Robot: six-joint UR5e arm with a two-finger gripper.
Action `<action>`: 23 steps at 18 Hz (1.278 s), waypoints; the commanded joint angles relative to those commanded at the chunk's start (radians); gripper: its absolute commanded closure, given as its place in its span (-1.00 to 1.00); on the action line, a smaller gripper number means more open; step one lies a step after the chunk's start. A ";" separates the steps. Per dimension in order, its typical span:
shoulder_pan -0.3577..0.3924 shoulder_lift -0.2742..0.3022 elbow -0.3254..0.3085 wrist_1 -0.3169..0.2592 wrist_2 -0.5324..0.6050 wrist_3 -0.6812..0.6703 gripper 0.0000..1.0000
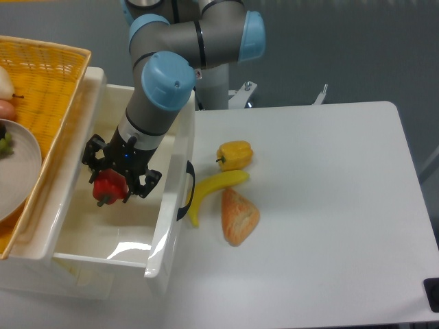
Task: Place the red pepper in the upper white drawer
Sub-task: 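Hold the red pepper low inside the drawer, then open the gripper to release the red pepper and raise it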
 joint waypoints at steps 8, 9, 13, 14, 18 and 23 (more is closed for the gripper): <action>-0.002 0.000 0.000 0.000 0.000 0.002 -0.35; -0.002 0.000 0.000 0.000 0.000 0.002 -0.35; -0.002 -0.002 -0.002 0.000 0.002 0.002 -0.36; -0.008 -0.005 -0.002 0.000 0.009 0.002 -0.42; -0.021 -0.008 0.000 0.000 0.035 0.002 -0.52; -0.020 -0.006 0.003 0.002 0.035 0.002 -0.63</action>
